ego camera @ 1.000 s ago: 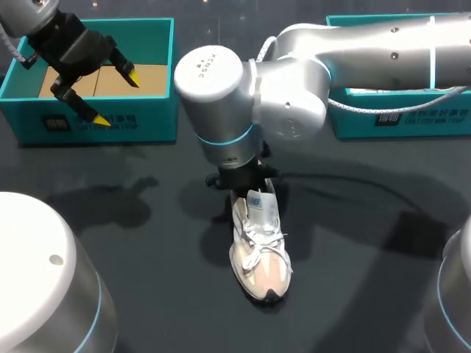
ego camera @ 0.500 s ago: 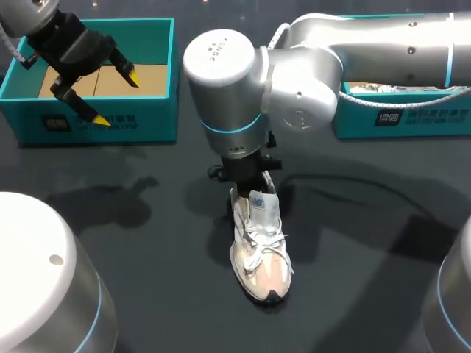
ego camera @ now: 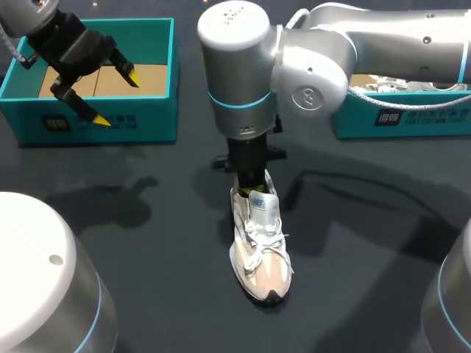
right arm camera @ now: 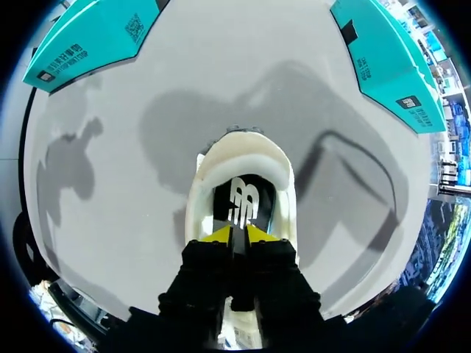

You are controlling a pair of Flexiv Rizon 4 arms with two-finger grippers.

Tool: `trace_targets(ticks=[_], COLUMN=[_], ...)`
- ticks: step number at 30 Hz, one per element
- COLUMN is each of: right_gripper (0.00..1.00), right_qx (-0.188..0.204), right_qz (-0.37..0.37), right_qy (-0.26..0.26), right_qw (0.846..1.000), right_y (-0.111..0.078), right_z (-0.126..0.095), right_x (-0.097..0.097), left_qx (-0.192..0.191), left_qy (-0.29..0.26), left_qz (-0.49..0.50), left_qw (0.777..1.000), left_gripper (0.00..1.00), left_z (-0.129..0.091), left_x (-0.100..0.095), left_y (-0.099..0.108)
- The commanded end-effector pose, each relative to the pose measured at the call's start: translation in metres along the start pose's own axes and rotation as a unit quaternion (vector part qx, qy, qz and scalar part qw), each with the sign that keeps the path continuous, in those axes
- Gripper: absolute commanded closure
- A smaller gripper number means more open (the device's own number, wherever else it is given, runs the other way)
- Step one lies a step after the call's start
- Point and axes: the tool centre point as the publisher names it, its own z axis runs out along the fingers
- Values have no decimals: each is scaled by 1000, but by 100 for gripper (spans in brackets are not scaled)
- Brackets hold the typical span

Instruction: Take the shoe out of the shoebox, open the shoe tongue, remove and reinsert the insole, then place the shoe into the shoebox

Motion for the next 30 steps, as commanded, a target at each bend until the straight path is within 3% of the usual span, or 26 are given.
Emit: trace_targets(ticks=[1,7,14,30], right_gripper=[87,84,70,67], right_qx=[-4,0,2,-8], right_qz=[-9,-15,-18,-11], right_qy=[4,5,5,24], right_qw=[1000,1000,1000,1000], right_y=[-2,-5,-9,-18], right_z=[0,-3,-5,-3], right_x=[-3,-2,-3,-12], left_qx=[-1,-1,-1,-1], left_qy=[1,1,1,1], left_qz=[1,1,1,1], left_qw=[1000,1000,1000,1000], left_gripper=[0,0,0,0], left_z=[0,0,0,0], left_x=[0,0,0,0], left_y=[0,0,0,0])
